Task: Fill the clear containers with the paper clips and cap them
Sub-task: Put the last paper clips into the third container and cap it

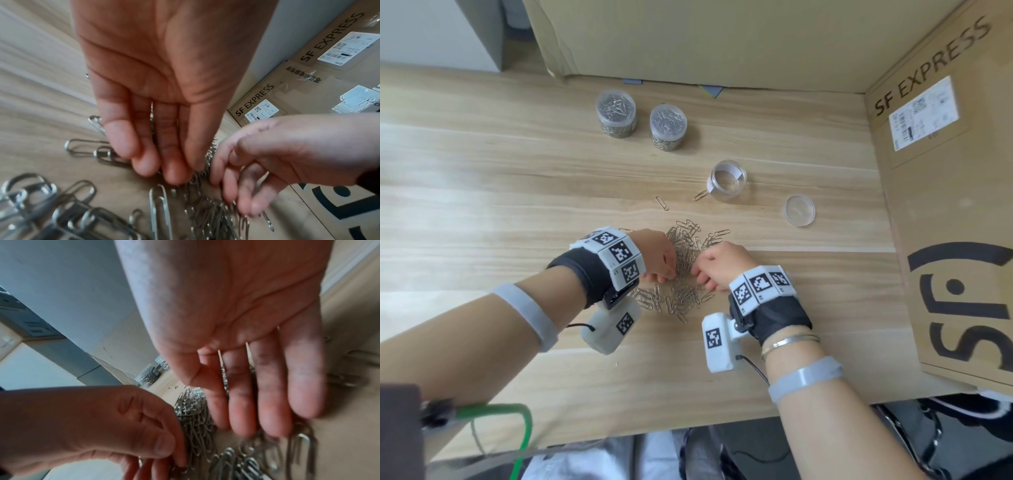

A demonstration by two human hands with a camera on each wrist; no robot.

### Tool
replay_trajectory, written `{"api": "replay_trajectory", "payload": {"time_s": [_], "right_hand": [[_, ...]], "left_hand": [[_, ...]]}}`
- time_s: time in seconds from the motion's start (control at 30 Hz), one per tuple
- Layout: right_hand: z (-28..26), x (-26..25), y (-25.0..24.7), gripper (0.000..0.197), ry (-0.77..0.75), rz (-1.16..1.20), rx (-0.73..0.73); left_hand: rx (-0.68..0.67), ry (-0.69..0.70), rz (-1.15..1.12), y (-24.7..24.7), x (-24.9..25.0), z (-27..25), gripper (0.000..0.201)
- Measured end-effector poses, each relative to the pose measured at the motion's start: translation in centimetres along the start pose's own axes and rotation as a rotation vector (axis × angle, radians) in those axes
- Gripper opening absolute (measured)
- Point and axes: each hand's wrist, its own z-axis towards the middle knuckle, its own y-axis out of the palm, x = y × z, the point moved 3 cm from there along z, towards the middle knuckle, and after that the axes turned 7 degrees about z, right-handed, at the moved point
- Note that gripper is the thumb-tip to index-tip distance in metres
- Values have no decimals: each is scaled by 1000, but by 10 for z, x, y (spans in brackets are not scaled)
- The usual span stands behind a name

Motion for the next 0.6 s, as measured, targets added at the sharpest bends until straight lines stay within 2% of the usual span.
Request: {"api": "replay_trajectory", "payload": {"time_s": [0.07, 0.13, 0.27, 0.33, 0.4, 0.43, 0.5, 0.6], "right_hand": [[0, -5, -6, 28, -102, -64, 114], [-1, -8, -11, 28, -134, -31, 121], [-10, -12, 6, 26, -75, -31, -191], [-11, -12, 18, 26, -64, -78, -286], [-11, -11, 26, 26, -61, -111, -327], [-10, -11, 28, 26, -66, -117, -329], [-7, -12, 28, 26, -118, -108, -273], [-3, -17, 14, 19, -291, -150, -42]], "left_hand": [[59, -5, 57, -5, 4, 1, 11], [131, -17, 147, -13, 6, -1, 14], [214, -34, 188, -21, 2, -6, 14], [300, -55, 172, -24, -4, -6, 16], [387, -76, 117, -27, -10, -7, 9], [417, -75, 87, -28, -13, -7, 9], [437, -55, 50, -29, -19, -8, 29], [473, -14, 105, -26, -20, -15, 65]]}}
